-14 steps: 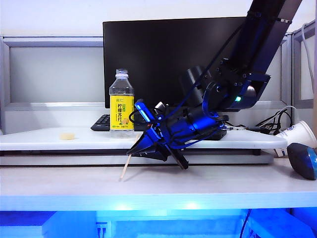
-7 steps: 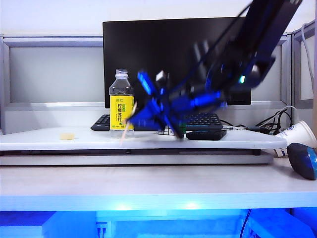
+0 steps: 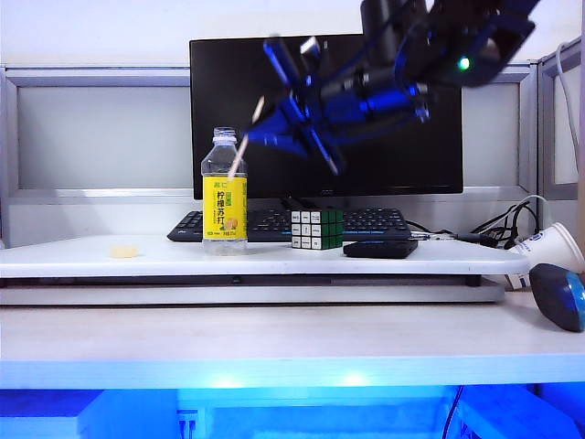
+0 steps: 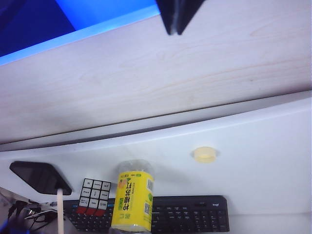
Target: Grab a stick from the table and stick it in a plastic bottle.
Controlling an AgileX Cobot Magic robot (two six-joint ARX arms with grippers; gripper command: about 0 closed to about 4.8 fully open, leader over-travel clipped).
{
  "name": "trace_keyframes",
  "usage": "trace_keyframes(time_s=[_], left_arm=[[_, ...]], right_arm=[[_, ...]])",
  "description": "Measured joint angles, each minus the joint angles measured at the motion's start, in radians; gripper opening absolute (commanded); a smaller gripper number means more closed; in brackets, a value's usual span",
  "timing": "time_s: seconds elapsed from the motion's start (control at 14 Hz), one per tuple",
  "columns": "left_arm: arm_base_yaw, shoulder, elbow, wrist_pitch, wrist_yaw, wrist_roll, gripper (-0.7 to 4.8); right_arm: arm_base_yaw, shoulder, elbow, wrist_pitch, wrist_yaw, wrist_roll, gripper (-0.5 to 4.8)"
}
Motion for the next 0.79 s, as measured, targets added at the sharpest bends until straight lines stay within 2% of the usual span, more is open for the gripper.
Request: trace_keyframes(time_s=[0.21,0.43,0.79], left_arm=[[0.0,0.0,0.0,0.0,0.0,0.0,-0.05],[0.0,0.0,0.0,0.0,0.0,0.0,-0.04],[0.0,0.0,0.0,0.0,0.0,0.0,-0.04]], right_arm=[[0.0,-0.003,0.094,-0.006,0.004,-0.008,-0.09],[0.0,-0.004,0.204,-0.085,0.027,-0.079,-0.09],[0.0,-0.006,0.357,-0.286,0.098,-0.285,-0.09]])
